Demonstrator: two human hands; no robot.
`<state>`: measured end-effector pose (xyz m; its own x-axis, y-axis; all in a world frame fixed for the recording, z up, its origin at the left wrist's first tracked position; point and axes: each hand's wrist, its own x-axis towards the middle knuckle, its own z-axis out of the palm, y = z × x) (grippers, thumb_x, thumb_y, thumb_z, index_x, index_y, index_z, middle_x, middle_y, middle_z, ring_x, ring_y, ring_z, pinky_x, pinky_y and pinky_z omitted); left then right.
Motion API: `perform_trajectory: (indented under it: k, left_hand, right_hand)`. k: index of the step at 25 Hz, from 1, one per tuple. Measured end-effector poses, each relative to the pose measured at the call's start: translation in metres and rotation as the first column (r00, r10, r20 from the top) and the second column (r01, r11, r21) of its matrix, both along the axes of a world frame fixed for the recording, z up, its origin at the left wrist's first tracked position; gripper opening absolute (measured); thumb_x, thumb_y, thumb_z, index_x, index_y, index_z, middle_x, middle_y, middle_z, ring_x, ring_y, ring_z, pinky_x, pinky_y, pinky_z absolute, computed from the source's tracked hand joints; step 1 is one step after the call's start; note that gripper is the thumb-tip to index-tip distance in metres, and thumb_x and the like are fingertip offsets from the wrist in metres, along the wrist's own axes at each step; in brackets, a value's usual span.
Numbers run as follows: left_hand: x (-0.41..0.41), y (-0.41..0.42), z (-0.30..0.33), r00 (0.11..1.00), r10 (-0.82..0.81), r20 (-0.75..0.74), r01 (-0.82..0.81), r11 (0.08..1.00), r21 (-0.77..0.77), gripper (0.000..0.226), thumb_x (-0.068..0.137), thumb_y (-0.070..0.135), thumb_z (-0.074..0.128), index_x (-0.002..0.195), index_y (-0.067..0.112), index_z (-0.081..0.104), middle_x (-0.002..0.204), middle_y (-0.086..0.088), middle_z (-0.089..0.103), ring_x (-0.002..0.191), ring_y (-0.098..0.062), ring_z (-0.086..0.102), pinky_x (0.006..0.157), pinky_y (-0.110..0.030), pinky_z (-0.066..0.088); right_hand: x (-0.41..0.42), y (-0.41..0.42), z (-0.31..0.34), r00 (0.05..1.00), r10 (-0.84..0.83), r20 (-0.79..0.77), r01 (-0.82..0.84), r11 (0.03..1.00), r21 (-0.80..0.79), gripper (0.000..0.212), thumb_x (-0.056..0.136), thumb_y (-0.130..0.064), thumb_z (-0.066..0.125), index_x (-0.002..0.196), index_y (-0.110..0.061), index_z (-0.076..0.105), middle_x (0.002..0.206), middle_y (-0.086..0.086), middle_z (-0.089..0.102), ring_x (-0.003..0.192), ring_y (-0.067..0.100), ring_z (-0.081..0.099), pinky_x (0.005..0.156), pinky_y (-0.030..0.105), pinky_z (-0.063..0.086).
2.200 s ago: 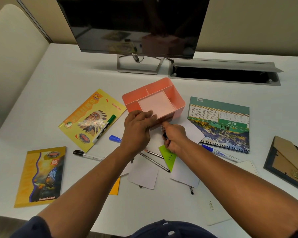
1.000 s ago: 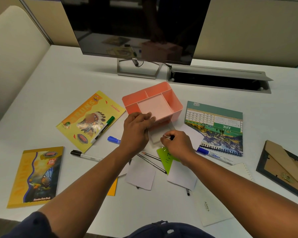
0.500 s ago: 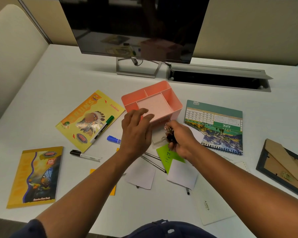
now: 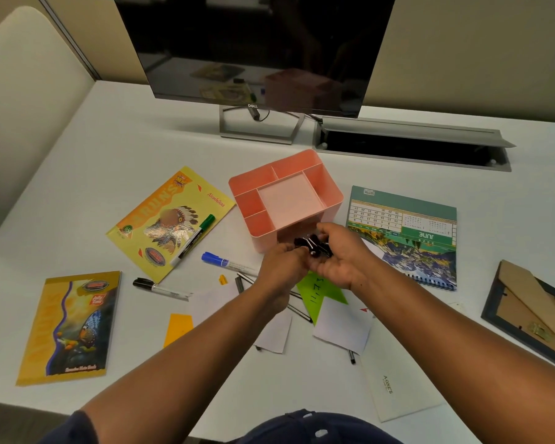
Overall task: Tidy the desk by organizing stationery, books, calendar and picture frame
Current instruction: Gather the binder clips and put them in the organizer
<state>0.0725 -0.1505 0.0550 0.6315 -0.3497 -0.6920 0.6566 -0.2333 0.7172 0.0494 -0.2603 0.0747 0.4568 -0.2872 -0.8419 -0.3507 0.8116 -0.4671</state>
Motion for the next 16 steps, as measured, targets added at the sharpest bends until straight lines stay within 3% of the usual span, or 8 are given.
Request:
perform_trajectory:
  k: [3, 7, 12, 14, 16]
  left_hand:
    - [0.004, -0.001, 0.005, 0.993, 0.055, -0.109, -0.062, 0.996, -0.06, 0.017, 0.09, -0.005, 0.054, 0.098, 0.003, 0.067, 0.08, -0.008, 0.068, 0.073, -0.014, 0.065, 0.08, -0.031, 0.058]
    - [0.006, -0.002, 0.01, 0.966, 0.162, -0.2, -0.183, 0.979, -0.09, 0.027, 0.089, -0.012, 0.049, 0.101, 0.006, 0.064, 0.088, -0.011, 0.068, 0.081, -0.019, 0.065, 0.079, -0.03, 0.058]
    - [0.002, -0.001, 0.007, 0.974, 0.187, -0.128, -0.197, 0.978, -0.074, 0.021, 0.089, -0.013, 0.05, 0.093, 0.003, 0.063, 0.083, -0.011, 0.064, 0.073, -0.014, 0.064, 0.078, -0.028, 0.058]
    - [-0.001, 0.001, 0.002, 0.979, 0.19, -0.077, -0.197, 0.976, -0.088, 0.021, 0.088, -0.013, 0.053, 0.089, 0.004, 0.066, 0.087, -0.013, 0.065, 0.082, -0.02, 0.065, 0.085, -0.032, 0.056]
    - [-0.002, 0.002, -0.004, 0.977, 0.212, -0.009, -0.212, 0.975, -0.063, 0.023, 0.086, -0.011, 0.055, 0.093, 0.007, 0.069, 0.094, -0.013, 0.07, 0.094, -0.027, 0.067, 0.091, -0.038, 0.054]
  right_hand:
    - [0.002, -0.001, 0.004, 0.999, 0.025, 0.021, -0.025, 0.999, 0.025, 0.014, 0.095, -0.013, 0.055, 0.105, -0.005, 0.061, 0.1, 0.02, 0.065, 0.097, 0.032, 0.067, 0.091, 0.044, 0.056]
    - [0.004, -0.001, 0.007, 0.999, 0.012, 0.039, -0.014, 0.999, 0.042, 0.016, 0.092, -0.01, 0.05, 0.106, -0.005, 0.056, 0.112, 0.022, 0.063, 0.107, 0.034, 0.066, 0.089, 0.044, 0.055]
    - [0.002, -0.002, 0.005, 0.99, -0.07, 0.121, 0.053, 0.989, 0.14, 0.034, 0.089, -0.004, 0.045, 0.122, -0.001, 0.053, 0.13, 0.026, 0.059, 0.114, 0.039, 0.063, 0.083, 0.047, 0.057]
    - [0.001, -0.002, 0.004, 0.985, -0.104, 0.135, 0.082, 0.984, 0.157, 0.04, 0.091, -0.004, 0.043, 0.129, 0.002, 0.05, 0.13, 0.024, 0.058, 0.11, 0.038, 0.062, 0.082, 0.045, 0.054]
    - [0.0, -0.002, 0.002, 0.99, -0.088, 0.111, 0.076, 0.991, 0.108, 0.04, 0.092, -0.003, 0.041, 0.131, 0.002, 0.049, 0.127, 0.022, 0.058, 0.106, 0.035, 0.061, 0.091, 0.044, 0.05]
